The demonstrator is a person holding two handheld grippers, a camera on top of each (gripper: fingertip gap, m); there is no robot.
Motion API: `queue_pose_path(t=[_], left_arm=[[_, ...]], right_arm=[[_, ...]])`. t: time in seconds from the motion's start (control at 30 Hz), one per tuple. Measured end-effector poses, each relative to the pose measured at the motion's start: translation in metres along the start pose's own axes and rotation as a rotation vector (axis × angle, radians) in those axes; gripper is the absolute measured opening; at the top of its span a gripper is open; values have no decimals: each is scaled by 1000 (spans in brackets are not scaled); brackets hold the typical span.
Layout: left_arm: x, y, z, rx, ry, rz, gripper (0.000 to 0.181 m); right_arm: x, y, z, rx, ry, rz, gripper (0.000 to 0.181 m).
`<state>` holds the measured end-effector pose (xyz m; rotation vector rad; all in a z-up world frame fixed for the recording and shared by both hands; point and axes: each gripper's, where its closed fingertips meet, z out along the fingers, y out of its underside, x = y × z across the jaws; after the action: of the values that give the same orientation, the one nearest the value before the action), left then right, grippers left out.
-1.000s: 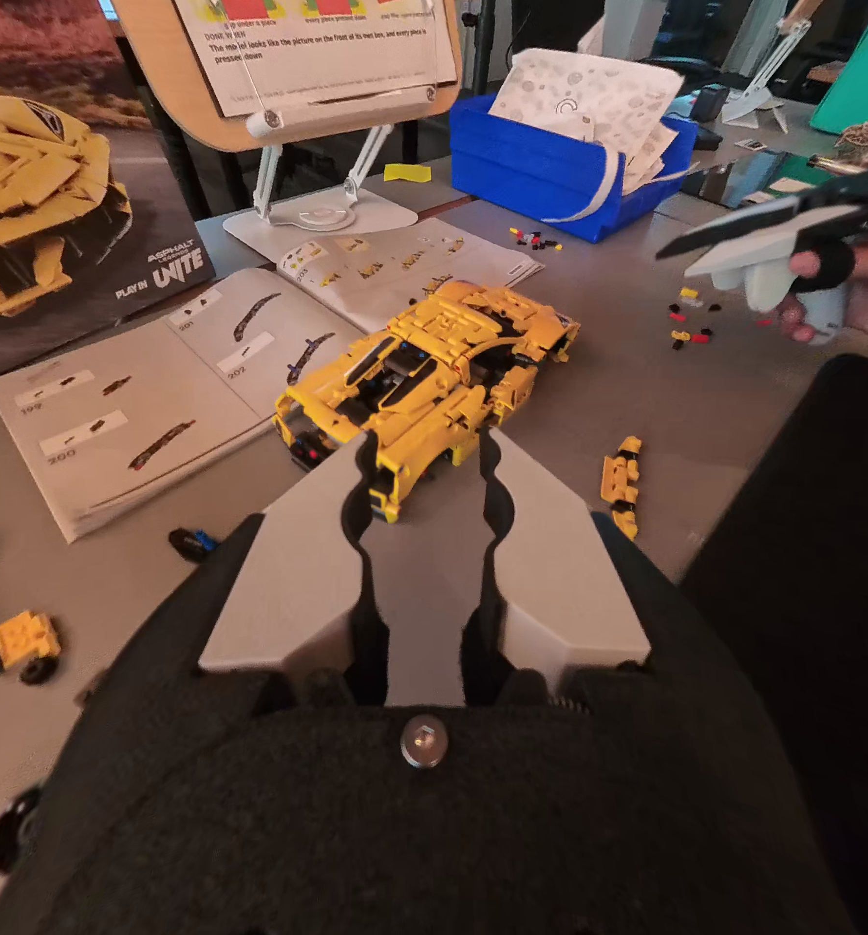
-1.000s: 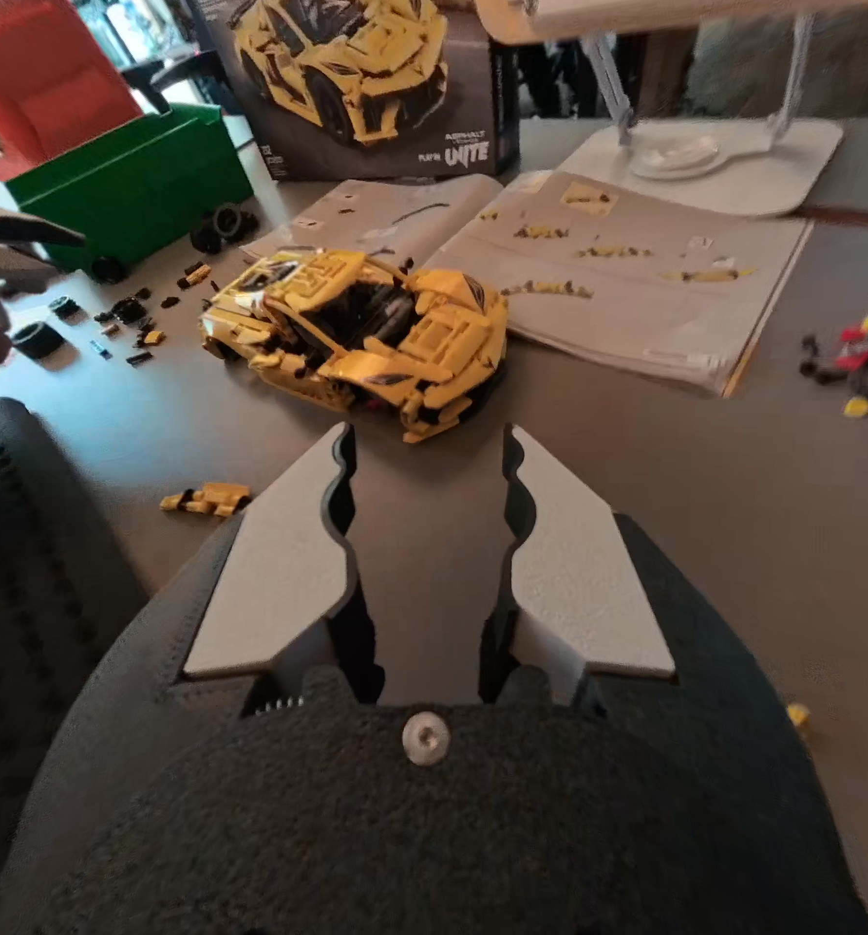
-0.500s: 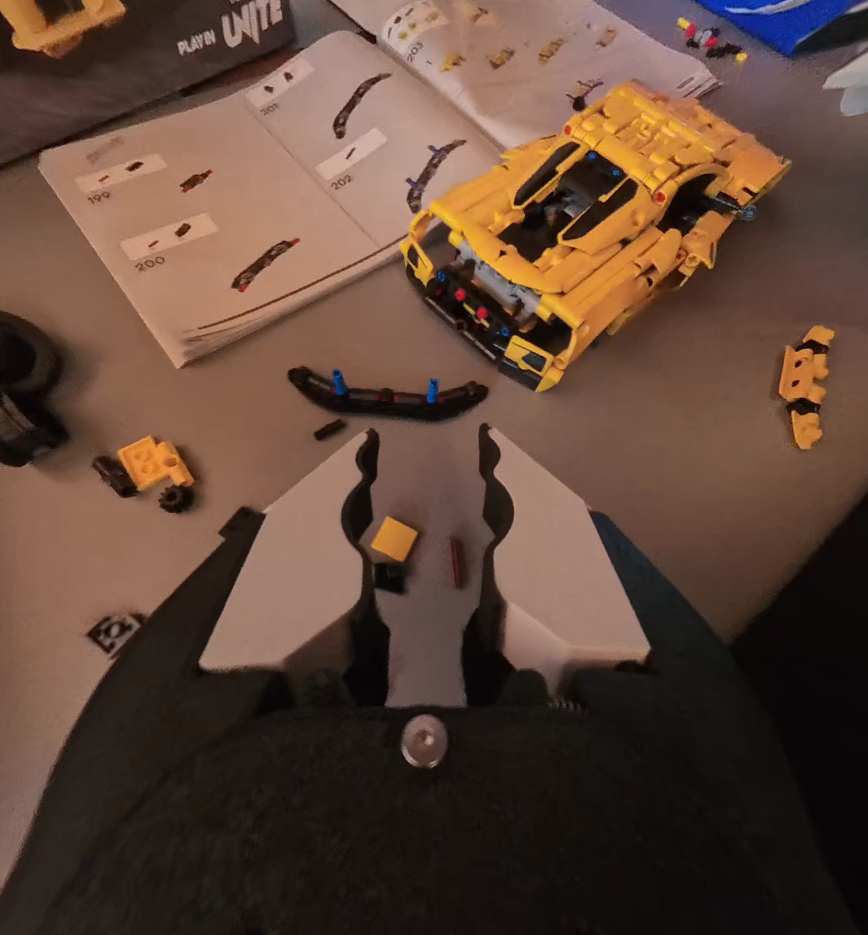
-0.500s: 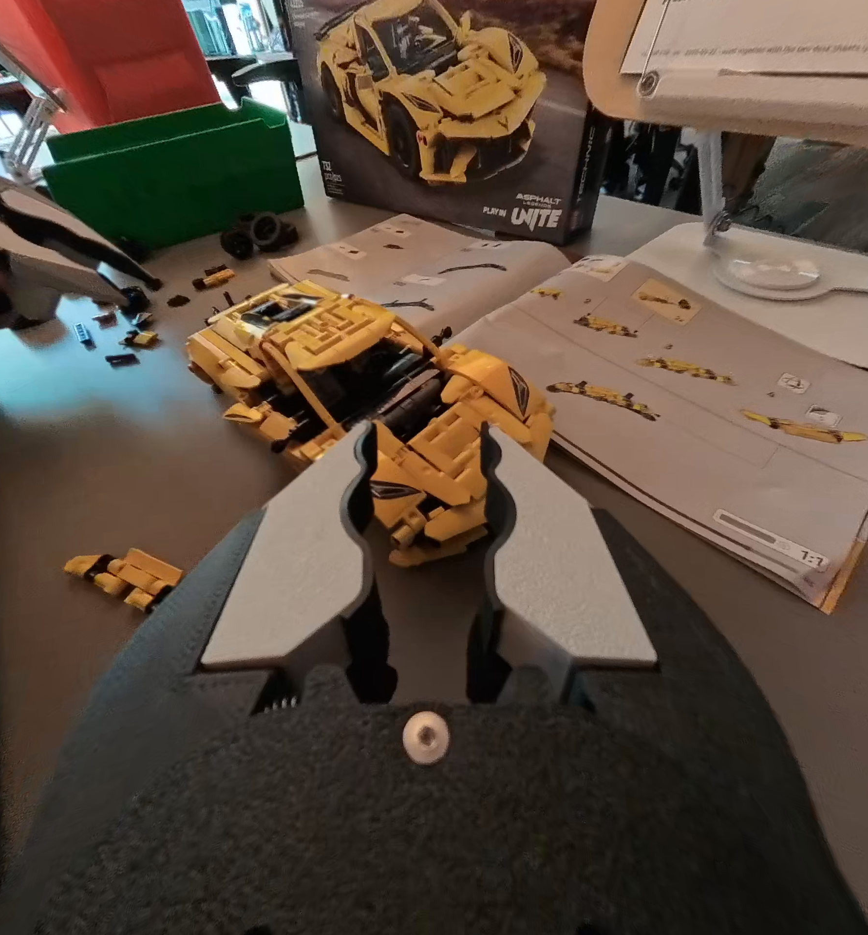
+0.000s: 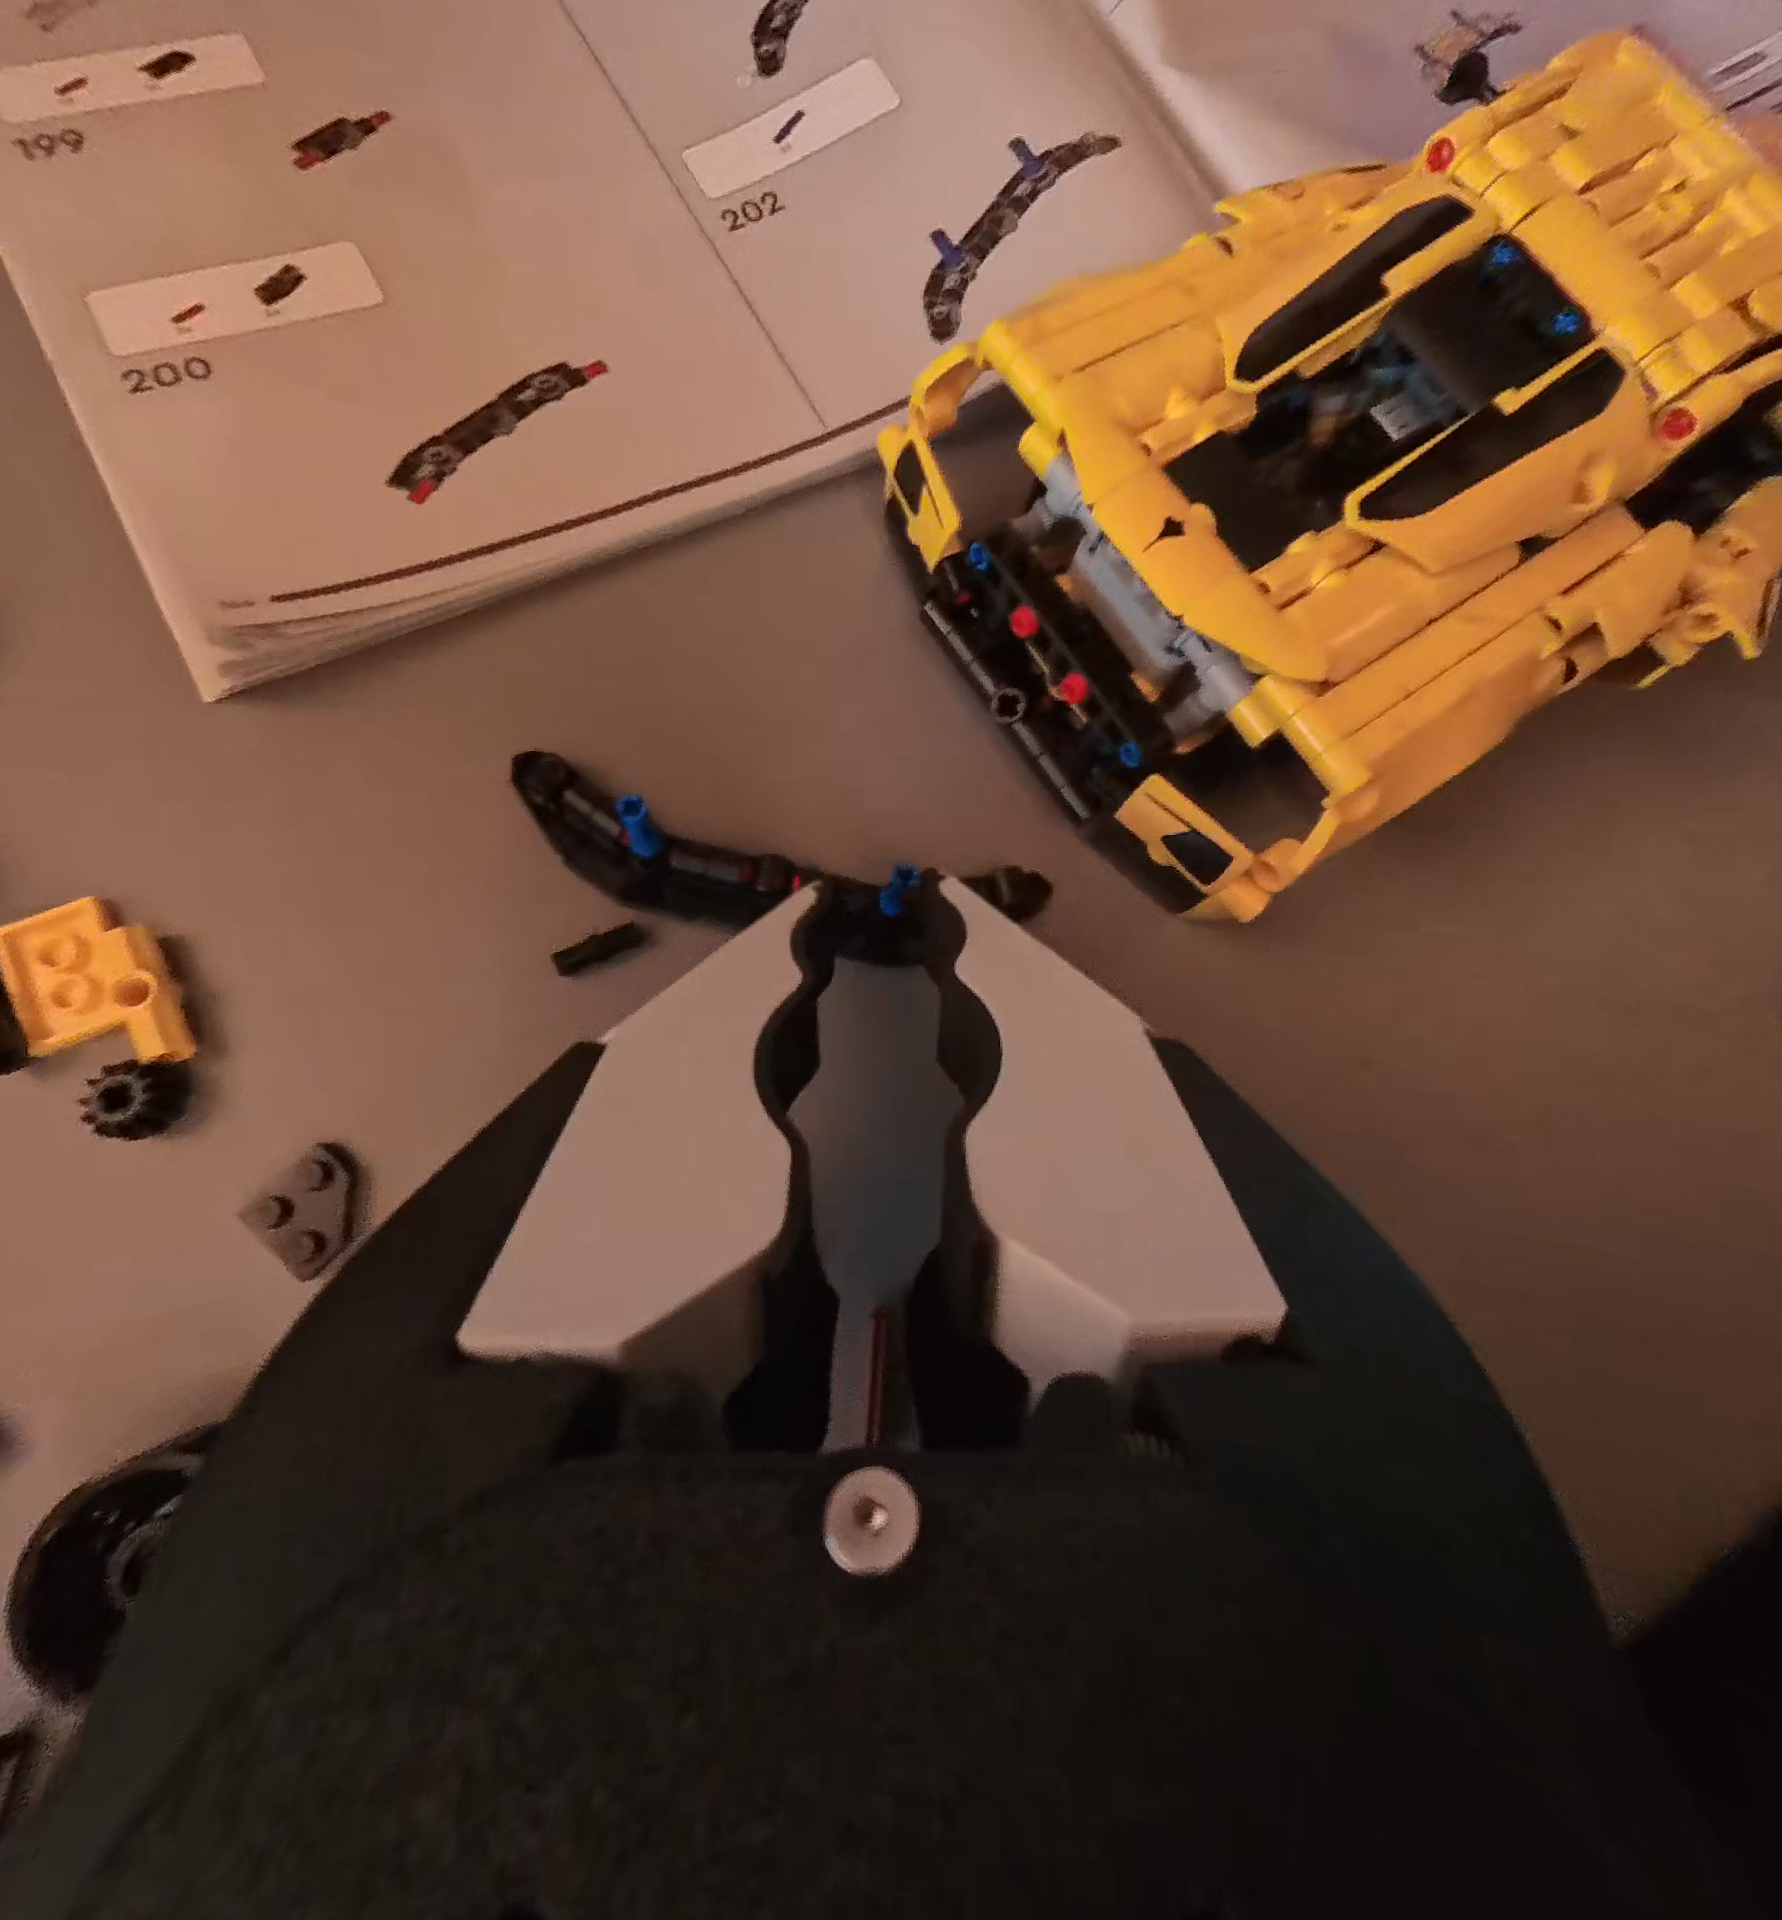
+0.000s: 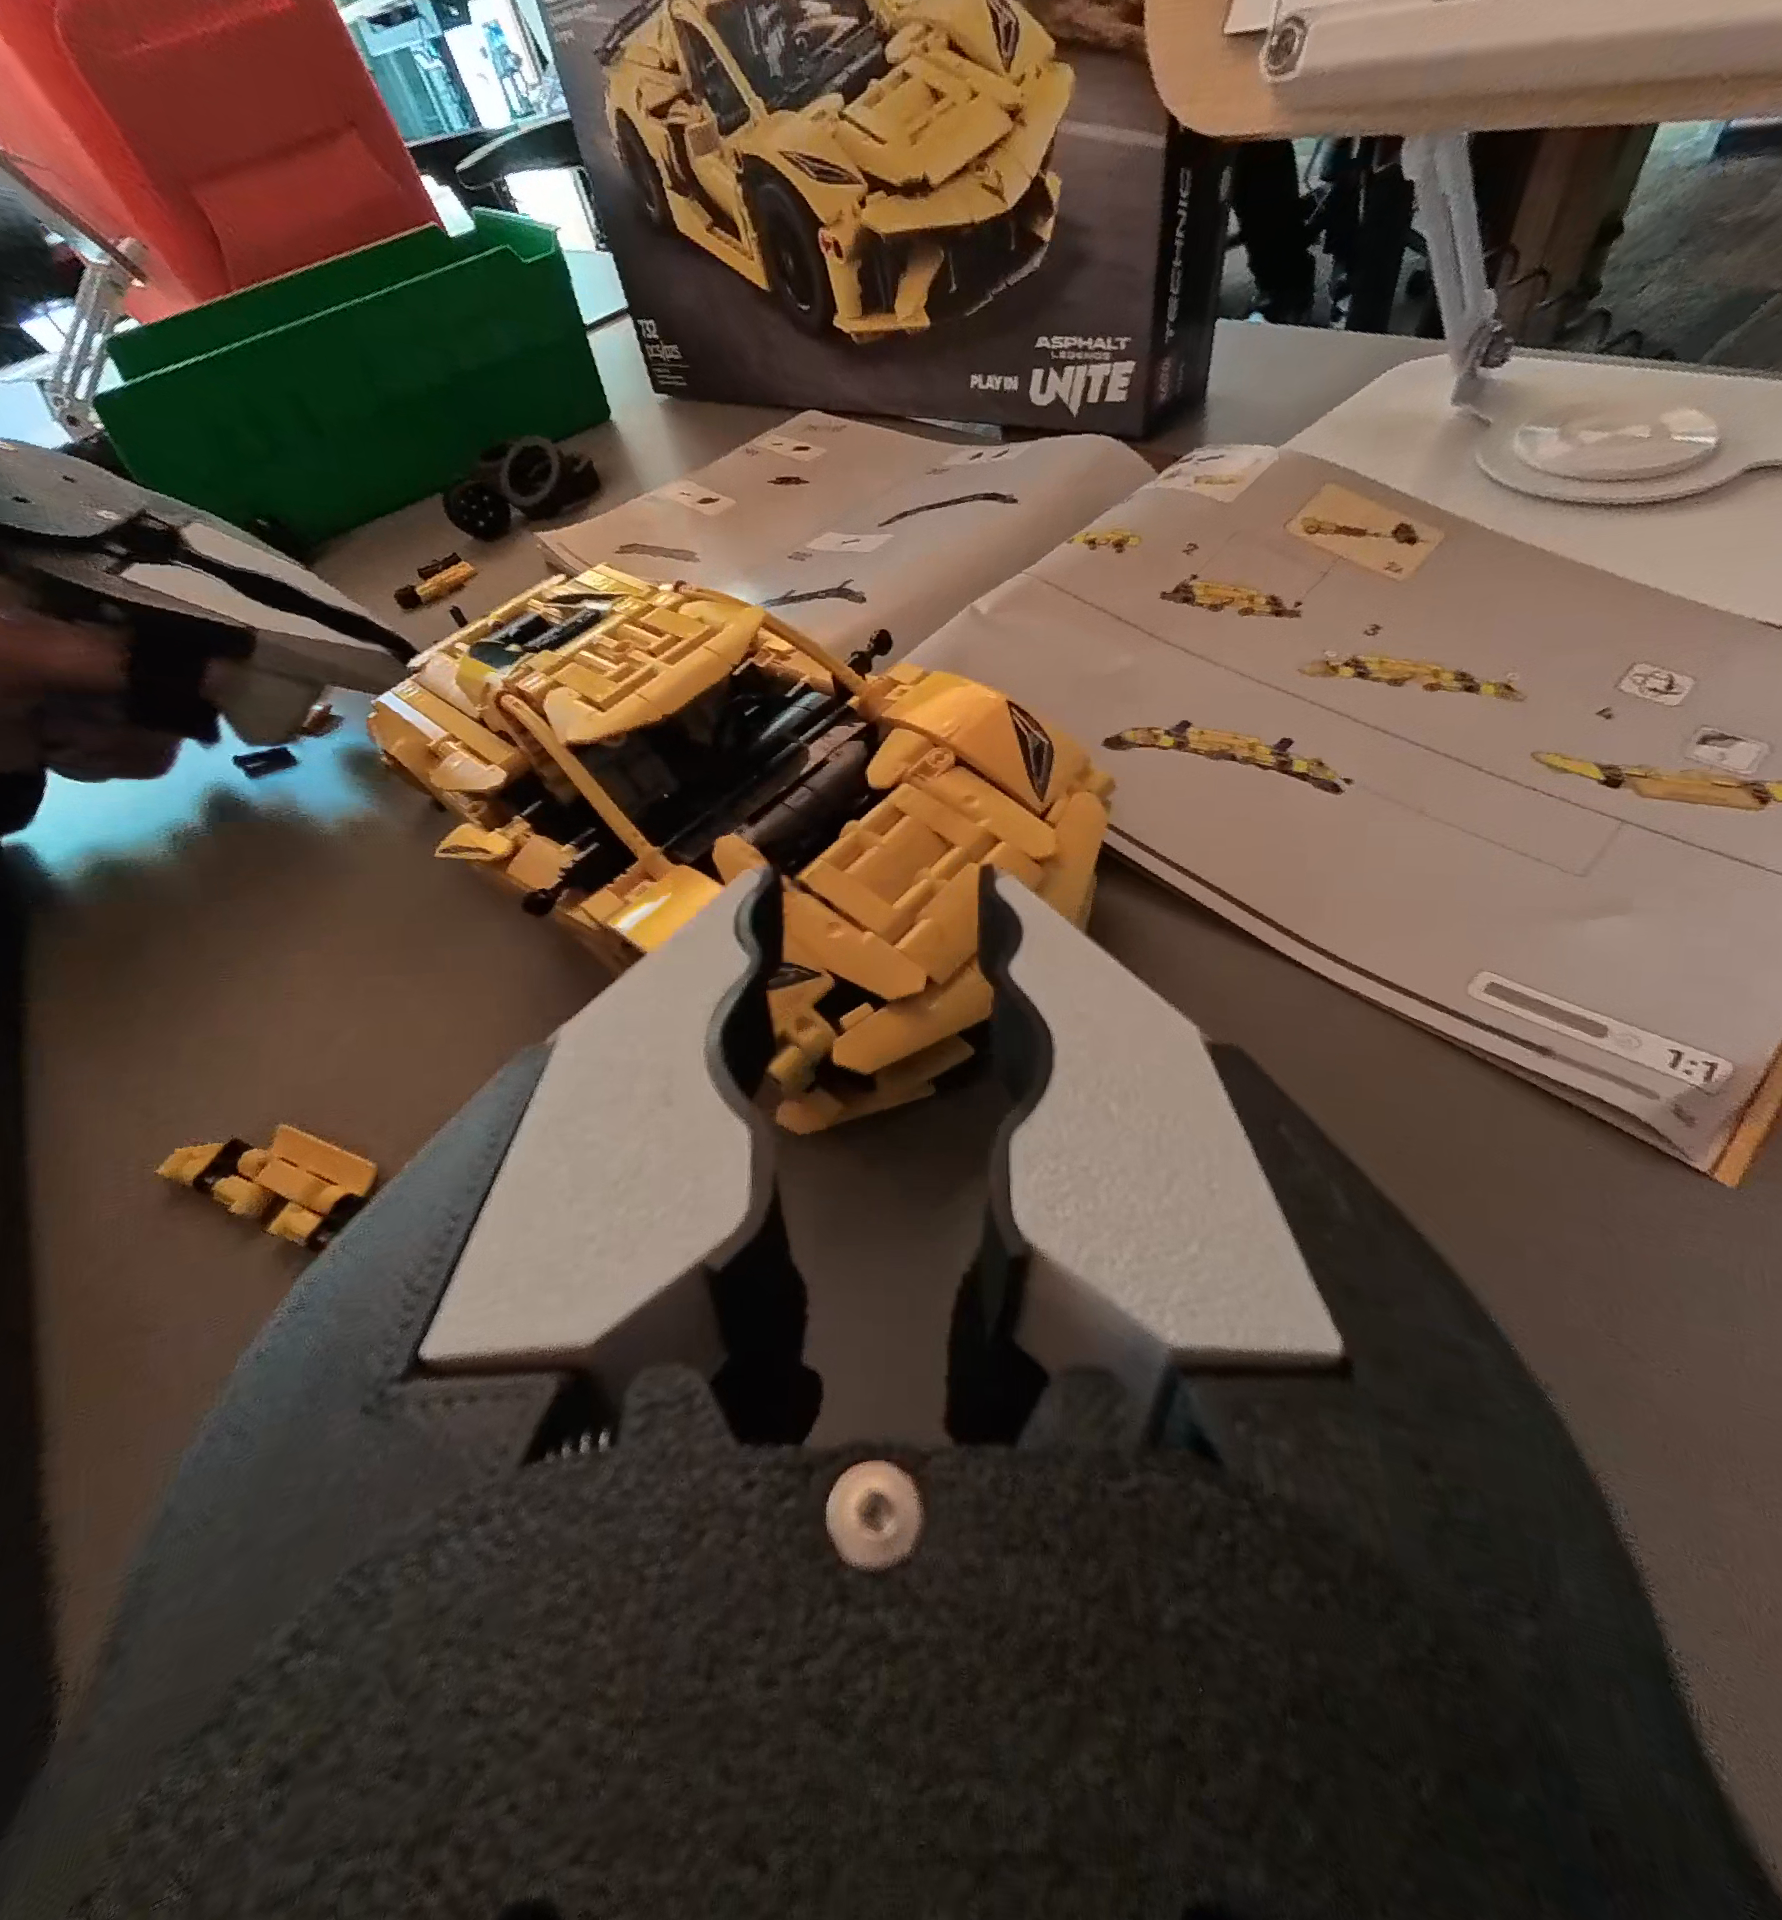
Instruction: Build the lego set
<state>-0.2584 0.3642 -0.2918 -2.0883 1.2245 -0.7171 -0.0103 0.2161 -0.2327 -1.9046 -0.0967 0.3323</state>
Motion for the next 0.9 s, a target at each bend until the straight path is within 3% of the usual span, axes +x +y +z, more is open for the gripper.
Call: queue_pose_path(t=[0.07,0.2,0.37,0.53,0.6,0.67,0.73,0.77,0.9], left_arm=[[5,-4,0,26,37,-25,15],[6,0,-3,-23,8,104,5],[26,1,-44,-21,110,323,4],[111,-8,-112,127,514,548,4],[150,-9,-123,158,685,617,4],[169,-6,-102,98,725,683,4],[168,-1,-58,-32,660,734,4],[175,6,-47,-83,698,753,4],[220,16,-33,-52,900,885,4]], right_arm=[[-3,-2,0,5,-5,-16,36],[-7,-5,-4,19,-8,-28,35],[-10,-12,-10,53,-25,-13,32],[-44,-29,-15,119,-195,-4,28],[-66,-36,-16,150,-309,11,28],[-66,-37,-15,163,-296,-10,28],[-55,-37,-16,165,-235,-40,25],[-51,-37,-18,166,-223,-33,24],[-61,-22,-21,103,-357,48,26]])
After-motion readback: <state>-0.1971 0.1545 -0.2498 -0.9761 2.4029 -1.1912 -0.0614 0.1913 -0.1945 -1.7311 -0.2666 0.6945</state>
